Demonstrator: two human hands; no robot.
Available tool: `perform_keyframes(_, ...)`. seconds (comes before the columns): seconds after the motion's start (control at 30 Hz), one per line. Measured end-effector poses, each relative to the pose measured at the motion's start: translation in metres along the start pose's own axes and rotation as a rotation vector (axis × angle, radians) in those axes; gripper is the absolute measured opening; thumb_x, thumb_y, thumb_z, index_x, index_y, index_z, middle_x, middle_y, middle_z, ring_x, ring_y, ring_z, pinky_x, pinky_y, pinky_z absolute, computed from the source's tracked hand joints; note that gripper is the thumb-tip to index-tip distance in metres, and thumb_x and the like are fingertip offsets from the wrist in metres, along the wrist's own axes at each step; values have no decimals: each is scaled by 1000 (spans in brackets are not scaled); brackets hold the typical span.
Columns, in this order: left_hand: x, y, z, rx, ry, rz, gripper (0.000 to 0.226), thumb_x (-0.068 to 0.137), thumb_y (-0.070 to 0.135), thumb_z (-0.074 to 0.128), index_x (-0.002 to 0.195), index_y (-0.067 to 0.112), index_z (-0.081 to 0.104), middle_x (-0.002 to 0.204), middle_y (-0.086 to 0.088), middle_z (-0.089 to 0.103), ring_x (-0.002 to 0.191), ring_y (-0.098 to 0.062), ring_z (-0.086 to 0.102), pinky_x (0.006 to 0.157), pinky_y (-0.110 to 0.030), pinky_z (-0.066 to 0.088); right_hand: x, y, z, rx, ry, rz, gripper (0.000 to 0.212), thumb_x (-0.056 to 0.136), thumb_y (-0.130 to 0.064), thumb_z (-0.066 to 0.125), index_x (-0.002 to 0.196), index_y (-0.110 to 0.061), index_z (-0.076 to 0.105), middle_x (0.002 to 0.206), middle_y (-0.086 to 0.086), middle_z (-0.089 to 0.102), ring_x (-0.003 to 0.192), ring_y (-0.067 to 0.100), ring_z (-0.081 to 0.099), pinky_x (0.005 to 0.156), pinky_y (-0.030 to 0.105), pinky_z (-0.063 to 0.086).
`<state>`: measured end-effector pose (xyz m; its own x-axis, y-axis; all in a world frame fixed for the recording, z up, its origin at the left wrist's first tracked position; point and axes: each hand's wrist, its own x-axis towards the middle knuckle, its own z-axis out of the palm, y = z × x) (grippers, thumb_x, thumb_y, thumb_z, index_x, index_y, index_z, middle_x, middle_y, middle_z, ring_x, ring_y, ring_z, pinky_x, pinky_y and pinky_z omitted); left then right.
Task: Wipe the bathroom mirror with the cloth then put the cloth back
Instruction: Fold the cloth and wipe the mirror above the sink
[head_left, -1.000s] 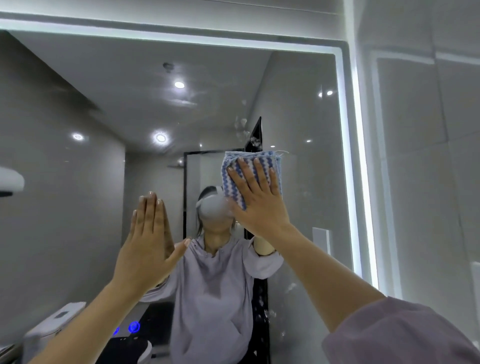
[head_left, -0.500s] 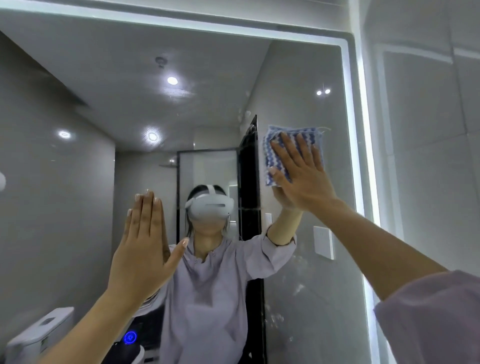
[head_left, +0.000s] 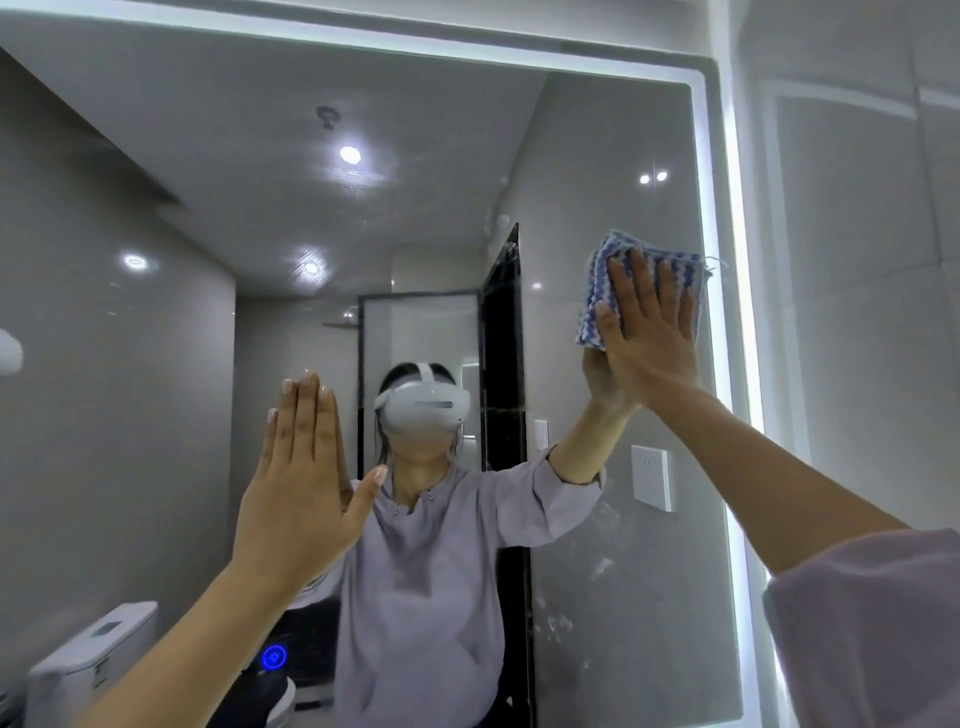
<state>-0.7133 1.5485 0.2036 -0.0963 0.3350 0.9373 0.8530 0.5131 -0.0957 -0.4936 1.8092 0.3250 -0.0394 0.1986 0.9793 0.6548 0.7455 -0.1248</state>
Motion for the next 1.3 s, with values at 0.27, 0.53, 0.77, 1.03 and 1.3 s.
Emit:
perform_keyframes(0.27,1,-2,2,-5,-12,-4,90,86,61,19,146,1,-11,156,-15,-18,145,-25,-16,118,-37,-7,11,-39,6,45,-31,104,60,100,-51,13,152,-28,-6,162,-1,-8,147,20,-15,100,26,-37)
perform_keyframes(0.53,0,-4,7,-5,2,10,89,88,59,22,147,-1,-7,157,-18,-13,146,-28,-11,117,-39,-4,30,-126,-2,89,-62,-112,61,102,-46,14,152,-25,-14,160,0,-18,145,22,-22,112,42,-22)
perform_keyframes(0.77,0,-4,8,0,16,-1,87,89,58,23,146,-2,-2,157,-18,-10,146,-27,-9,117,-37,-3,24,-222,5,24,-111,-454,63,100,-51,12,150,-25,-14,159,0,-20,144,23,-26,111,46,-26)
perform_keyframes(1.03,0,-6,9,12,12,0,86,89,60,16,146,0,-6,157,-17,-13,146,-26,-12,117,-38,-2,34,-232,13,-13,-103,-560,63,99,-54,13,152,-28,-9,161,-4,-12,146,22,-21,115,46,-20)
perform_keyframes(1.3,0,-5,7,1,9,4,88,88,61,19,146,-2,-3,157,-17,-10,146,-28,-7,117,-39,1,60,-189,2,-28,-60,-488,61,98,-55,8,152,-31,-6,161,-5,-9,146,20,-17,117,46,-15)
